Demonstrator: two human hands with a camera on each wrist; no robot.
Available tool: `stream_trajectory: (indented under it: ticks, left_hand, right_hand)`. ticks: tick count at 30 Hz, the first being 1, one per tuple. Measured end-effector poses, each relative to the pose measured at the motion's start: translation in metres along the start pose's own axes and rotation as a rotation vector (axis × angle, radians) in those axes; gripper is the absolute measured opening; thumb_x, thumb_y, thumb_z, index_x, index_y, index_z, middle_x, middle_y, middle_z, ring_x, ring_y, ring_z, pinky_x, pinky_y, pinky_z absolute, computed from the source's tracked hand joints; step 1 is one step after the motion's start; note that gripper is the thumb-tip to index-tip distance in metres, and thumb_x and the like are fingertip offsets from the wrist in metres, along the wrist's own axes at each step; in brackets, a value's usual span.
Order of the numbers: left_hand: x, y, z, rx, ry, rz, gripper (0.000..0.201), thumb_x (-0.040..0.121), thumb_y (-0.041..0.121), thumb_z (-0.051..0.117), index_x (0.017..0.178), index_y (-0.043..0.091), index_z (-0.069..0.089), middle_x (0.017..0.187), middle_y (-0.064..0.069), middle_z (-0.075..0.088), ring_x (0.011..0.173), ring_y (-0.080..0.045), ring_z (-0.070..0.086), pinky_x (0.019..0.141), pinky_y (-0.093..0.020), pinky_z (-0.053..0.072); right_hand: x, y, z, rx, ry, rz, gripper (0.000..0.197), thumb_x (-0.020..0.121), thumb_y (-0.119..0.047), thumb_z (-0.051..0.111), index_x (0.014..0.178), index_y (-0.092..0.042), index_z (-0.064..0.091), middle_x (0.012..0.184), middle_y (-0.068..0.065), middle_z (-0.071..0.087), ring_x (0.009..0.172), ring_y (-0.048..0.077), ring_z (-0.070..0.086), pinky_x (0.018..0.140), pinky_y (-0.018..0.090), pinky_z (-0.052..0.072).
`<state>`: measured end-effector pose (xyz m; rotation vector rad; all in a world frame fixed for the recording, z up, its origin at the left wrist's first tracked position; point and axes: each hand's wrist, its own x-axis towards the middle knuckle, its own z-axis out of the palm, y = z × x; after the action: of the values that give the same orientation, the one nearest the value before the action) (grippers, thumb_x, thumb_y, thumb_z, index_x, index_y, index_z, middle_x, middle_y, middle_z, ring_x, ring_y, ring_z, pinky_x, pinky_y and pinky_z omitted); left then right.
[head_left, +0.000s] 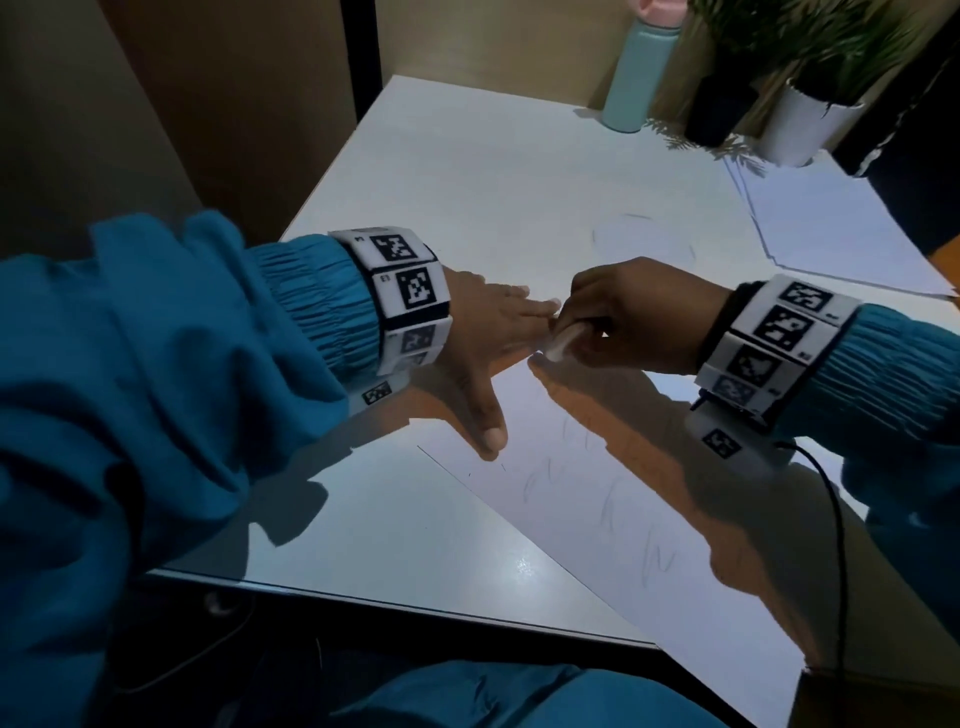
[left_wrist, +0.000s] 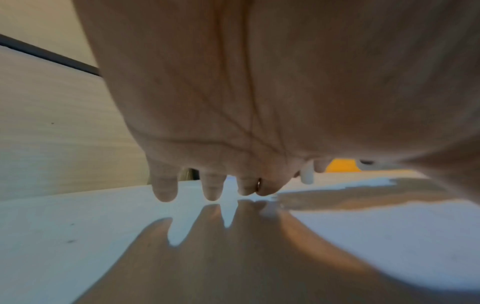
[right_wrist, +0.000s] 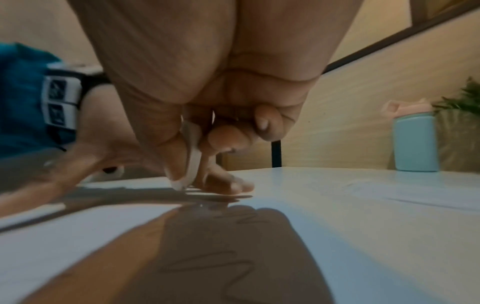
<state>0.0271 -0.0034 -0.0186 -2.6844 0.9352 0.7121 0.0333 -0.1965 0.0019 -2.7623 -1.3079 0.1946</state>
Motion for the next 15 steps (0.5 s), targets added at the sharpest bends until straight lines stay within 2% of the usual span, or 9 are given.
stream_trajectory:
  ticks: [2,5,6,8,9,11,13,14,15]
  left_hand:
    - [0.004,0.001,0.007,0.055,0.001,-0.017,0.14,0.049,0.094,0.055,0.154,0.034,-0.017,0.161,0.017,-0.02,0.15,-0.016,-0.014,0.121,-0.052,0.002]
    - [0.006,0.001,0.012,0.077,0.023,-0.018,0.138,0.052,0.092,0.056,0.155,0.032,-0.014,0.162,0.016,-0.018,0.15,-0.018,-0.014,0.12,-0.055,0.009]
    - [0.006,0.001,0.012,0.067,0.018,-0.015,0.139,0.049,0.094,0.055,0.154,0.034,-0.013,0.162,0.017,-0.018,0.15,-0.019,-0.014,0.119,-0.056,0.012]
    - [0.006,0.003,0.009,0.05,-0.002,-0.003,0.141,0.044,0.095,0.054,0.152,0.038,-0.017,0.161,0.018,-0.019,0.15,-0.02,-0.014,0.118,-0.058,0.015]
    - [0.006,0.004,0.008,0.051,-0.014,-0.007,0.141,0.045,0.093,0.056,0.152,0.039,-0.019,0.161,0.017,-0.02,0.15,-0.021,-0.015,0.118,-0.058,0.015]
    - [0.007,0.005,0.008,0.072,-0.027,-0.032,0.139,0.052,0.09,0.059,0.153,0.035,-0.019,0.161,0.016,-0.021,0.15,-0.021,-0.015,0.118,-0.057,0.017]
    - [0.008,0.005,0.008,0.101,-0.021,-0.048,0.14,0.055,0.09,0.059,0.153,0.029,-0.02,0.161,0.015,-0.022,0.15,-0.02,-0.015,0.117,-0.055,0.019]
    - [0.009,0.005,0.009,0.106,-0.019,-0.048,0.141,0.055,0.09,0.058,0.153,0.028,-0.02,0.161,0.014,-0.023,0.151,-0.02,-0.015,0.117,-0.055,0.02]
    - [0.01,0.004,0.009,0.101,-0.02,-0.047,0.141,0.054,0.09,0.059,0.154,0.027,-0.019,0.161,0.014,-0.022,0.15,-0.02,-0.015,0.117,-0.056,0.02]
  right_hand:
    - [0.011,0.002,0.002,-0.066,-0.028,0.057,0.058,0.068,-0.044,0.021,0.074,-0.013,0.071,0.07,0.001,0.054,0.063,0.027,0.054,0.061,0.033,0.046]
    - [0.016,-0.005,0.008,-0.105,-0.048,0.079,0.055,0.062,-0.046,0.014,0.067,-0.017,0.061,0.067,-0.004,0.044,0.064,0.025,0.047,0.064,0.032,0.045]
    - [0.014,-0.014,0.011,-0.081,-0.078,0.06,0.046,0.065,-0.044,0.016,0.064,-0.022,0.057,0.068,-0.004,0.047,0.064,0.024,0.047,0.065,0.03,0.045]
    - [0.006,-0.03,0.015,0.007,-0.194,0.069,0.023,0.073,-0.034,0.032,0.057,-0.025,0.046,0.068,-0.003,0.054,0.062,0.022,0.046,0.061,0.022,0.039]
    - [0.003,-0.032,0.014,0.028,-0.239,0.058,0.02,0.074,-0.029,0.038,0.055,-0.025,0.041,0.066,-0.002,0.054,0.06,0.022,0.045,0.059,0.019,0.036]
    - [0.007,-0.02,0.011,-0.033,-0.226,0.084,0.028,0.07,-0.035,0.03,0.056,-0.02,0.048,0.066,0.001,0.054,0.061,0.026,0.049,0.059,0.024,0.041]
    - [0.014,0.002,0.004,-0.032,-0.101,0.117,0.055,0.063,-0.043,0.018,0.068,-0.017,0.066,0.07,0.0,0.054,0.066,0.029,0.056,0.063,0.028,0.044]
    - [0.014,0.006,0.004,-0.027,-0.063,0.101,0.059,0.062,-0.044,0.017,0.07,-0.017,0.068,0.07,0.0,0.055,0.066,0.028,0.057,0.063,0.029,0.045]
    - [0.012,0.0,0.005,-0.018,-0.067,0.105,0.053,0.063,-0.044,0.018,0.067,-0.021,0.066,0.069,-0.001,0.055,0.065,0.027,0.056,0.064,0.029,0.046]
